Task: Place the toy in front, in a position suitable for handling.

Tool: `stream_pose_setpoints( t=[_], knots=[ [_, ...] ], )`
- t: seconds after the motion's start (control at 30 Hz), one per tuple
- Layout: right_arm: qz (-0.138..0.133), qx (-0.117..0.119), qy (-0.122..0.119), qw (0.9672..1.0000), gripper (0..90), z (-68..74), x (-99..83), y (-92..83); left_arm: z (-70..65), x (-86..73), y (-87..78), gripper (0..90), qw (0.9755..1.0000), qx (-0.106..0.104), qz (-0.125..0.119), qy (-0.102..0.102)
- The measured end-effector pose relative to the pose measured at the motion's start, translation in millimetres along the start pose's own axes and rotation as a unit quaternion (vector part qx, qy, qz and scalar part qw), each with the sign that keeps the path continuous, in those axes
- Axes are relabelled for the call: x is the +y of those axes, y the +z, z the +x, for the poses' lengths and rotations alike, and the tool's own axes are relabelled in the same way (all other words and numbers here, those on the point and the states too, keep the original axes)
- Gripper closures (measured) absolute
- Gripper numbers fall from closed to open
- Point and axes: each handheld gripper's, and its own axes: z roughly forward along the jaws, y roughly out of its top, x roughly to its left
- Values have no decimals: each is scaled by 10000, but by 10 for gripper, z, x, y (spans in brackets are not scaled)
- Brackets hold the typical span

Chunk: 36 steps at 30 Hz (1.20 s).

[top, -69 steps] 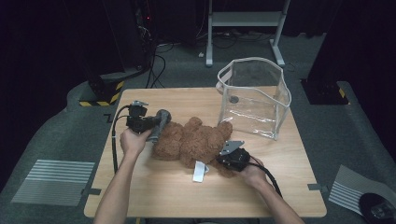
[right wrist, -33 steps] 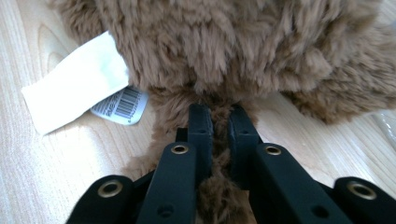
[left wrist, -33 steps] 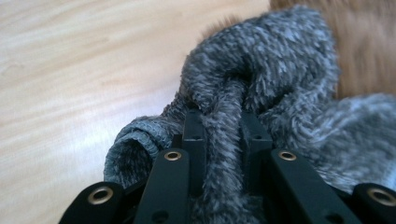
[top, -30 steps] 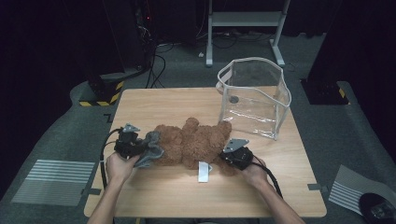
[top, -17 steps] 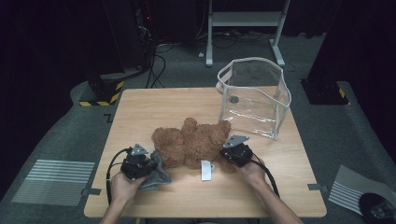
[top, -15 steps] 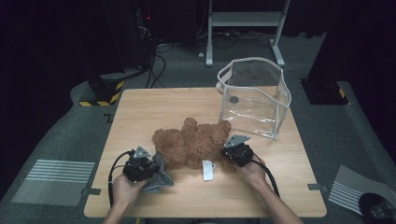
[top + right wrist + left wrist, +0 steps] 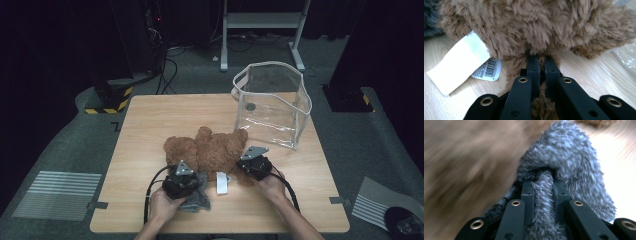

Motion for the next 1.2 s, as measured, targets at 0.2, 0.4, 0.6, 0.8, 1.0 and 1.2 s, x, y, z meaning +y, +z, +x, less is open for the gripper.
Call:
stream_pose_setpoints(
  t=[0.2,0.4,0.6,0.8,1.0,1.2],
  knots=[
    [-27,-38,69,10000,856,-54,-62,-60,-114,182,188,747,9997,-177,50,151],
    [-2,-125,185,9997,852,-162,-136,-111,-108,241,380,720,9996,-247,-58,123],
    [-27,-104,298,9995,758,-196,-156,-148,-120,224,328,533,9992,-367,-117,127],
    [-103,-46,242,9996,634,-130,-190,-244,-110,102,94,369,9984,-462,-319,-1],
    [-189,-46,199,9996,568,-63,-221,-367,-28,16,-260,311,9969,-235,-727,-191],
    [-322,-19,134,9994,552,-2,-273,-505,189,-38,-453,280,9934,269,-968,-557]
  ],
)
